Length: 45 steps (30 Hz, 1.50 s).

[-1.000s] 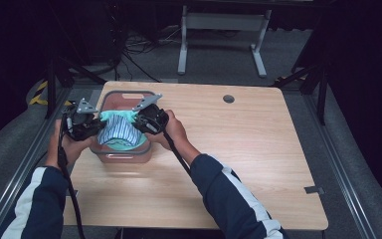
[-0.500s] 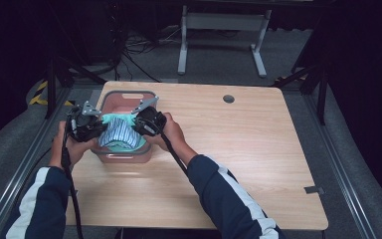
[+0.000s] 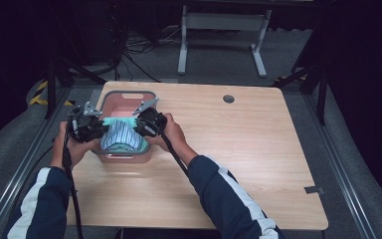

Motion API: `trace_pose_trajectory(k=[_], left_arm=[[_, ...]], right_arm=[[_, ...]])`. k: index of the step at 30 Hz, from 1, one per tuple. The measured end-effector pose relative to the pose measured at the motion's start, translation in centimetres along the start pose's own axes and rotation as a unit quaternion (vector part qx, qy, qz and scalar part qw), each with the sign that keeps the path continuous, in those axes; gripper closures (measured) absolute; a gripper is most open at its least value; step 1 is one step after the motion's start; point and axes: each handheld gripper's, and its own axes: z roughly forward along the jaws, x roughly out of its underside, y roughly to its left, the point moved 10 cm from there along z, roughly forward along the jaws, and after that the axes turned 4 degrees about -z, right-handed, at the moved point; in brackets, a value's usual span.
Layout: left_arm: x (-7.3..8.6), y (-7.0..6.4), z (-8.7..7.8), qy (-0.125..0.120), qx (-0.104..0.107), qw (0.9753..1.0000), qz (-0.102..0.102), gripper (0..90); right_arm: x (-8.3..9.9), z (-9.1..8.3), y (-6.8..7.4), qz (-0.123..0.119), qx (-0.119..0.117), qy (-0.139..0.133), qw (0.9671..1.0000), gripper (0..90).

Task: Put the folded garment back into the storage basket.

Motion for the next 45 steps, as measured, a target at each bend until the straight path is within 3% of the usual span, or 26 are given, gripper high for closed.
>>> trace_pose_trajectory(k=[10,17,21,29,31,38,45], left_arm=[[-0.3,-0.7,-0.4,-0.013,0.004,0.9999,0.009,73.4],[-0.3,-1.5,-0.5,-0.021,0.013,0.9997,0.004,74.5],[-0.4,-1.7,-0.8,-0.026,0.014,0.9995,0.013,74.4],[-0.8,-2.4,-1.6,-0.036,0.015,0.9992,0.011,69.9],[-1.1,-2.5,-1.7,-0.044,0.009,0.9989,0.015,64.9],[-1.8,-4.4,-2.3,-0.062,0.012,0.9978,0.020,58.0],[-2.7,-6.5,-2.9,-0.077,0.014,0.9962,0.038,50.7]], right_arm=[[0.3,-0.3,-0.1,-0.001,0.001,0.003,1.0000,74.6],[0.5,-0.7,-0.2,-0.009,0.004,0.003,1.0000,71.3],[0.7,-1.2,-0.4,-0.013,0.008,0.004,0.9999,69.1],[1.1,-2.4,-0.8,-0.020,0.020,0.005,0.9996,64.3],[1.4,-3.0,-0.8,-0.032,0.022,0.010,0.9992,64.4],[2.0,-4.2,-1.0,-0.039,0.028,0.017,0.9987,60.1],[3.4,-5.9,-1.6,-0.052,0.043,0.030,0.9973,52.9]])
